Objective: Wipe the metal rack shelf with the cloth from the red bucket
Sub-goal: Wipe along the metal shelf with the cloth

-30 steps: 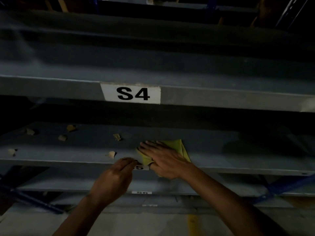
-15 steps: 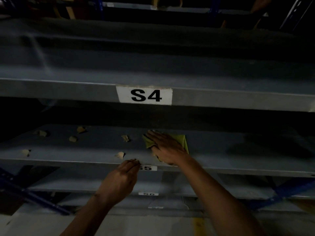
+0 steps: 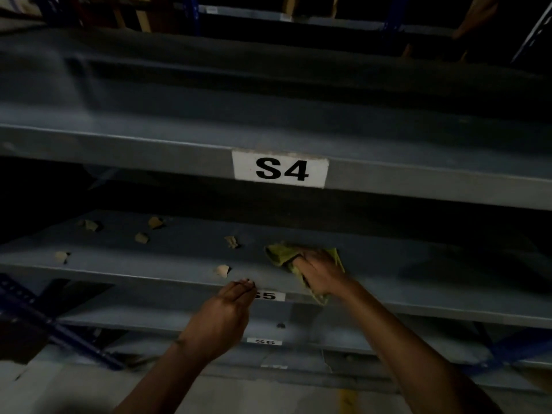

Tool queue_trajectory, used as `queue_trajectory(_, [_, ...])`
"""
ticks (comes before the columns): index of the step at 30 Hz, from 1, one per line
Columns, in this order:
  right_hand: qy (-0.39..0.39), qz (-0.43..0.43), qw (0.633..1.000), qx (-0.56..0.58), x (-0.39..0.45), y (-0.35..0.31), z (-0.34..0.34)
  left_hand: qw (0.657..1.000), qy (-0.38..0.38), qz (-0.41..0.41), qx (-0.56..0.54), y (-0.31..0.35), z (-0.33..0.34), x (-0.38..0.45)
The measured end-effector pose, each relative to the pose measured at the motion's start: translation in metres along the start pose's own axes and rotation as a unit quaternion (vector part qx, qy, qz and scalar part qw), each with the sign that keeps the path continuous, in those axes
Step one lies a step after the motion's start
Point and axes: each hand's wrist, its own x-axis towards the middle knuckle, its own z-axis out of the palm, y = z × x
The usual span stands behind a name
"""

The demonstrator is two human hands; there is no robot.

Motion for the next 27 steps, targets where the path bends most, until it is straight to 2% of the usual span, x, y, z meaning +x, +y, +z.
queue_trajectory(3, [0.026, 0.004, 0.997, -0.079, 0.035, 0.002, 0.003, 1.000, 0.000, 0.000, -0.006, 0.000, -0.003, 0.000])
queue_trajectory(5, [-0.002, 0.029, 1.000, 0.008, 0.045, -0.005, 0.002, 1.000, -0.001, 0.000, 0.001, 0.002, -0.005, 0.001])
queue_trajectory(6, [0.014, 0.040, 0.998, 0.039, 0.046, -0.006, 0.003, 1.000, -0.003, -0.001, -0.002, 0.002, -0.004, 0.000])
queue_trajectory(8, [0.014, 0.045, 0.997, 0.057, 0.046, -0.010, 0.007, 1.000, 0.000, -0.008, -0.011, 0.003, -0.002, -0.001])
queue_trajectory(11, [-0.023, 0.007, 1.000, 0.008, 0.037, -0.014, 0.014, 1.000, -0.001, -0.012, -0.006, 0.003, -0.002, -0.001])
queue_trajectory(16, [0.002, -0.046, 0.998, -0.049, 0.014, -0.016, 0.019, 1.000, 0.002, -0.005, -0.013, 0.002, -0.002, -0.001])
queue_trajectory(21, [-0.014, -0.058, 0.997, -0.040, -0.011, -0.003, 0.015, 1.000, 0.001, -0.003, -0.014, 0.001, -0.002, -0.002])
queue_trajectory(23, [-0.012, -0.031, 0.997, -0.063, -0.015, 0.017, 0.008, 1.000, 0.003, -0.002, -0.006, 0.003, -0.002, -0.002])
queue_trajectory(27, [0.024, 0.090, 0.995, -0.031, -0.004, 0.038, -0.007, 1.000, 0.012, -0.015, -0.017, 0.007, -0.003, -0.001])
